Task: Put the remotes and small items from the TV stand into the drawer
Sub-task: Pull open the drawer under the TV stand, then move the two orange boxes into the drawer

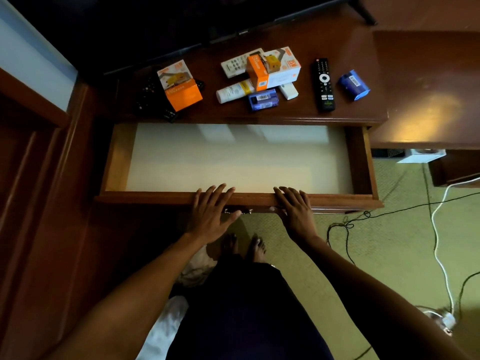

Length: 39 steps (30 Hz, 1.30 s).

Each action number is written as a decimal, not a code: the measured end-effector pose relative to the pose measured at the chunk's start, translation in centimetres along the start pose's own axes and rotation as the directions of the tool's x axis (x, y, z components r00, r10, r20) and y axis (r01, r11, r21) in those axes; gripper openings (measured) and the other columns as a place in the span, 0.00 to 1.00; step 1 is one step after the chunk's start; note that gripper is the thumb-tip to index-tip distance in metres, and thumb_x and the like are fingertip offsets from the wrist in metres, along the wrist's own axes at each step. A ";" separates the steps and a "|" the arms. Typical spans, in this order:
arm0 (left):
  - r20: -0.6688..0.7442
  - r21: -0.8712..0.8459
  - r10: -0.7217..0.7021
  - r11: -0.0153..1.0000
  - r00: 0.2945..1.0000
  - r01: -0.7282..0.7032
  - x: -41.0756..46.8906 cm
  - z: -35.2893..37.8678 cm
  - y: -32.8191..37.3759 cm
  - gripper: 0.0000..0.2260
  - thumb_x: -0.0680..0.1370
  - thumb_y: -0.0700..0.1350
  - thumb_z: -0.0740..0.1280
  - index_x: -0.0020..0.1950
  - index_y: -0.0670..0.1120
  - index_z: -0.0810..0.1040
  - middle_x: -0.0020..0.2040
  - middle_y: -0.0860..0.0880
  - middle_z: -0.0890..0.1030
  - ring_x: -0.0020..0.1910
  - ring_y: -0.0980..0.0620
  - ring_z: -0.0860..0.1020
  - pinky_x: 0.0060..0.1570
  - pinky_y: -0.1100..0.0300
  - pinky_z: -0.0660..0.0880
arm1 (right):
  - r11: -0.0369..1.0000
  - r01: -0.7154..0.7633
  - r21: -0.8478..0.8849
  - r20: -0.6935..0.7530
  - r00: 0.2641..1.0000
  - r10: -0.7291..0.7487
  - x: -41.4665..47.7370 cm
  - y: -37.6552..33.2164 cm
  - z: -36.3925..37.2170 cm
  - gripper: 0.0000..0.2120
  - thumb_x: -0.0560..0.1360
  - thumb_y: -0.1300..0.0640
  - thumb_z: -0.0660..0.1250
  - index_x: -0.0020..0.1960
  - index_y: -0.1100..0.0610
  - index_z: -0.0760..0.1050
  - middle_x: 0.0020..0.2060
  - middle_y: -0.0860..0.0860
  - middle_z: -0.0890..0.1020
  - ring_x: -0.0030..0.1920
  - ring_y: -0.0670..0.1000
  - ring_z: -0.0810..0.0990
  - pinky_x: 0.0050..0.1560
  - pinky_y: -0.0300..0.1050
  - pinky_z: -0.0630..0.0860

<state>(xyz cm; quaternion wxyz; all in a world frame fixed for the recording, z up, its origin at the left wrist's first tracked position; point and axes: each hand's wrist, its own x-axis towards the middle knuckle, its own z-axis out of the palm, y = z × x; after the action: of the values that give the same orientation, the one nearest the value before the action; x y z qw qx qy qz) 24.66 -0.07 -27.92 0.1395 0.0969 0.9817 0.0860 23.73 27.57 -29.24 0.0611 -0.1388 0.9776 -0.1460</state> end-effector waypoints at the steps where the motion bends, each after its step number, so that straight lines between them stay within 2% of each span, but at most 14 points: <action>1: 0.010 -0.001 0.004 1.000 1.000 -0.004 -0.3 0.0 0.0 0.31 0.77 0.70 0.47 0.78 0.61 0.48 0.80 0.53 0.54 0.79 0.49 0.52 0.75 0.40 0.45 | 1.000 -0.004 0.001 -0.003 1.000 0.004 -0.2 -0.2 0.1 0.27 0.81 0.42 0.54 0.75 0.53 0.62 0.71 0.51 0.72 0.70 0.55 0.68 0.72 0.55 0.61; 5: 0.118 -0.046 0.000 0.999 0.993 0.005 -0.2 -0.8 -0.4 0.28 0.78 0.69 0.44 0.77 0.62 0.50 0.79 0.54 0.56 0.78 0.50 0.54 0.75 0.40 0.45 | 0.999 0.045 -0.009 0.077 0.996 -0.044 0.0 0.1 -0.8 0.29 0.80 0.38 0.51 0.75 0.53 0.63 0.71 0.52 0.72 0.71 0.55 0.70 0.73 0.55 0.61; 8: 0.209 -0.294 -0.008 0.953 0.978 0.070 1.3 -3.8 -0.7 0.24 0.80 0.65 0.49 0.73 0.58 0.66 0.74 0.53 0.68 0.74 0.50 0.65 0.72 0.47 0.58 | 0.990 0.138 -0.014 0.156 0.979 -0.135 2.2 0.0 -2.8 0.30 0.80 0.37 0.49 0.75 0.53 0.63 0.72 0.52 0.71 0.73 0.53 0.68 0.76 0.54 0.57; 10: 0.031 -0.452 -0.100 0.886 0.994 0.103 3.0 -7.3 -1.1 0.18 0.81 0.59 0.57 0.64 0.52 0.77 0.65 0.52 0.78 0.64 0.51 0.75 0.58 0.56 0.72 | 0.990 0.137 0.042 0.101 0.985 -0.140 5.1 -1.2 -4.8 0.28 0.80 0.37 0.50 0.72 0.53 0.67 0.70 0.53 0.74 0.70 0.54 0.72 0.72 0.52 0.64; 12: -0.214 -0.514 -0.262 0.850 0.941 0.120 5.5 -11.2 -2.1 0.14 0.81 0.55 0.61 0.59 0.49 0.79 0.57 0.50 0.82 0.53 0.50 0.80 0.43 0.61 0.73 | 0.987 0.115 0.112 0.027 0.993 -0.118 8.6 -3.2 -7.2 0.25 0.81 0.39 0.52 0.69 0.53 0.70 0.66 0.53 0.77 0.65 0.56 0.76 0.62 0.51 0.74; 13: -0.293 -0.554 -0.336 0.823 0.895 0.128 6.9 -12.9 -2.8 0.14 0.80 0.55 0.62 0.58 0.49 0.79 0.54 0.49 0.83 0.50 0.49 0.80 0.41 0.60 0.74 | 0.983 0.121 0.135 -0.007 0.993 -0.121 10.4 -4.2 -8.3 0.23 0.81 0.40 0.53 0.68 0.53 0.70 0.65 0.53 0.78 0.64 0.56 0.77 0.57 0.51 0.75; 16: -0.353 -0.662 -0.517 0.727 0.780 0.183 12.0 -17.4 -5.7 0.17 0.79 0.58 0.61 0.60 0.47 0.76 0.57 0.45 0.81 0.53 0.45 0.79 0.46 0.53 0.76 | 0.973 0.111 0.203 -0.097 0.991 -0.093 15.4 -6.6 -11.2 0.21 0.81 0.40 0.54 0.67 0.51 0.70 0.63 0.53 0.79 0.62 0.57 0.77 0.51 0.52 0.76; 19: -0.266 -0.716 -0.642 0.631 0.719 0.299 17.1 -19.2 -8.9 0.23 0.77 0.58 0.65 0.64 0.41 0.73 0.60 0.39 0.79 0.59 0.39 0.77 0.50 0.54 0.72 | 0.961 0.081 0.266 -0.166 0.985 -0.037 19.3 -7.1 -12.5 0.22 0.80 0.38 0.53 0.65 0.51 0.70 0.60 0.54 0.80 0.57 0.60 0.79 0.46 0.54 0.78; 22: -0.147 -0.723 -0.708 0.553 0.691 0.413 21.3 -20.7 -11.3 0.31 0.74 0.60 0.67 0.67 0.39 0.70 0.64 0.36 0.76 0.63 0.36 0.74 0.58 0.47 0.72 | 0.963 0.054 0.264 -0.204 0.979 0.001 23.6 -7.3 -14.4 0.21 0.79 0.37 0.52 0.64 0.49 0.69 0.60 0.53 0.79 0.56 0.60 0.79 0.46 0.56 0.78; 25: -0.044 -0.792 -0.678 0.471 0.734 0.388 23.5 -21.0 -11.8 0.28 0.73 0.56 0.72 0.64 0.39 0.75 0.62 0.38 0.79 0.61 0.39 0.77 0.56 0.51 0.73 | 0.965 0.022 0.263 -0.225 0.974 0.039 26.5 -6.9 -15.5 0.17 0.80 0.42 0.57 0.63 0.51 0.70 0.61 0.54 0.78 0.57 0.61 0.78 0.45 0.52 0.74; 27: -0.038 -0.829 -0.654 0.443 0.756 0.342 24.1 -20.7 -11.7 0.24 0.71 0.52 0.75 0.61 0.40 0.77 0.58 0.39 0.81 0.57 0.41 0.80 0.53 0.52 0.75 | 0.969 -0.028 0.245 -0.225 0.971 0.085 27.9 -6.4 -15.6 0.17 0.81 0.43 0.57 0.64 0.51 0.70 0.61 0.54 0.78 0.57 0.60 0.78 0.45 0.50 0.73; 30: -0.052 -0.864 -0.686 0.395 0.726 0.311 24.4 -20.6 -11.5 0.29 0.68 0.47 0.77 0.64 0.41 0.70 0.60 0.39 0.79 0.58 0.40 0.78 0.55 0.50 0.75 | 0.960 -0.089 0.266 -0.230 0.961 0.153 29.6 -5.6 -15.6 0.18 0.81 0.43 0.57 0.64 0.52 0.71 0.62 0.53 0.77 0.56 0.59 0.79 0.44 0.47 0.71; 35: -0.112 -0.870 -0.596 0.446 0.795 0.212 24.6 -20.4 -11.6 0.32 0.66 0.41 0.78 0.63 0.50 0.65 0.61 0.42 0.79 0.56 0.42 0.80 0.50 0.46 0.80 | 0.936 -0.211 0.283 -0.338 0.891 0.303 30.8 -3.5 -15.4 0.21 0.80 0.41 0.58 0.61 0.56 0.71 0.59 0.58 0.77 0.55 0.63 0.76 0.51 0.57 0.76; 39: -0.160 -0.848 -0.539 0.503 0.827 0.164 25.0 -21.3 -11.5 0.41 0.62 0.40 0.81 0.70 0.53 0.65 0.65 0.42 0.74 0.56 0.44 0.78 0.48 0.52 0.79 | 0.821 -0.417 0.390 -0.288 0.791 0.539 32.0 -1.1 -15.1 0.32 0.76 0.38 0.62 0.70 0.60 0.64 0.66 0.61 0.72 0.64 0.64 0.71 0.60 0.59 0.70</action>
<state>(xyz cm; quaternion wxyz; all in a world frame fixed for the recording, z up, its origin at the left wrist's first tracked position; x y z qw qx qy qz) -7.05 -8.85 -16.47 -0.0242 -0.2044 0.8366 0.5076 -8.91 21.41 -17.08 -0.0765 0.1588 0.9377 -0.2995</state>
